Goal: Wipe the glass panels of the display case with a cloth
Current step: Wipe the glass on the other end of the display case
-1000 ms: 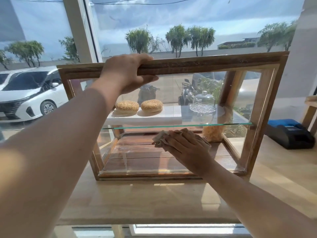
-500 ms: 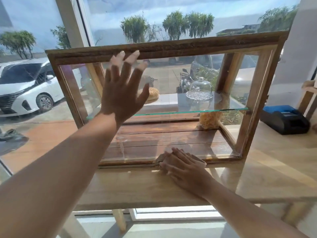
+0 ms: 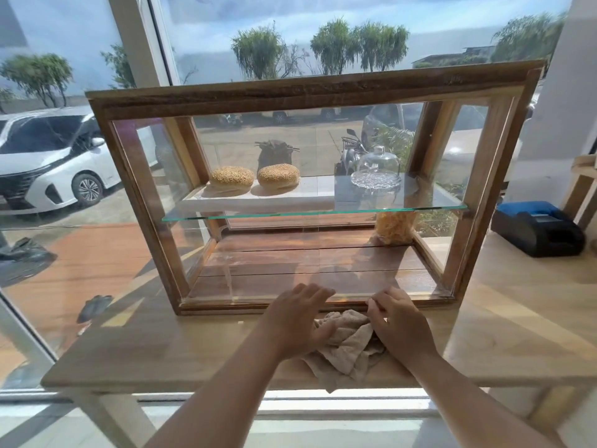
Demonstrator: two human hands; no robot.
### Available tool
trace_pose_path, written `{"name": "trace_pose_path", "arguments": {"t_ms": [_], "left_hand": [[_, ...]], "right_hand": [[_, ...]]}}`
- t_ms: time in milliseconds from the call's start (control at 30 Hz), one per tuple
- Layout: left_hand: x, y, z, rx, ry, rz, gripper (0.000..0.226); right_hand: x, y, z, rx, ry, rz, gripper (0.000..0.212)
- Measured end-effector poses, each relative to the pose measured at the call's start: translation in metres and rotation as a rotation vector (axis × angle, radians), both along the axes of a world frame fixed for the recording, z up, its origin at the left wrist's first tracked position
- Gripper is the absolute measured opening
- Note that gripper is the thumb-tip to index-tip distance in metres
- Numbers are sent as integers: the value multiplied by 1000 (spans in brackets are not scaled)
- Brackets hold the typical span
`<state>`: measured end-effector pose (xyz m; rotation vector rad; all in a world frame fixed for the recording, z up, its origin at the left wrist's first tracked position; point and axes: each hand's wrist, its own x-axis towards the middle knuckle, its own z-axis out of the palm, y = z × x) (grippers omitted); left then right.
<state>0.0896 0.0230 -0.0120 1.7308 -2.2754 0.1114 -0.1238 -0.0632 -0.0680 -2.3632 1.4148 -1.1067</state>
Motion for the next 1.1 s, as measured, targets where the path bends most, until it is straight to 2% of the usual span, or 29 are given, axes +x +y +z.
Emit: {"name": "trace_pose_path", "arguments": {"t_ms": [133, 200, 333, 433, 600, 767, 900, 967, 1033, 1100], "left_hand": [[-25, -1, -25, 154, 51, -47, 78], [-30, -4, -31, 190, 20, -43, 88], [-19, -8, -35, 80, -121, -43, 69], [-5, -5, -37, 38, -215, 4, 60], [17, 9, -39, -46, -243, 151, 59], [17, 18, -37, -82, -253, 327, 66], [23, 24, -44, 52, -207, 167, 85], [26, 26, -46, 129, -188, 131, 84], [28, 26, -44, 130, -150, 159, 77], [29, 25, -40, 120, -147, 181, 71]], "right_hand": [[-3, -5, -4, 80, 23, -22, 16], [-4, -9, -5, 125, -23, -19, 20], [-4, -14, -6, 256, -139, -22, 29], [-4, -12, -7, 251, -93, -12, 26], [3, -1, -2, 30, 221, 103, 16], [15, 10, 0, 18, 467, 237, 40], [19, 20, -6, 6, 486, 261, 43], [17, 23, 1, -31, 522, 299, 38], [20, 19, 16, -281, 600, 361, 22], [29, 12, 43, -535, 591, 356, 13]]}}
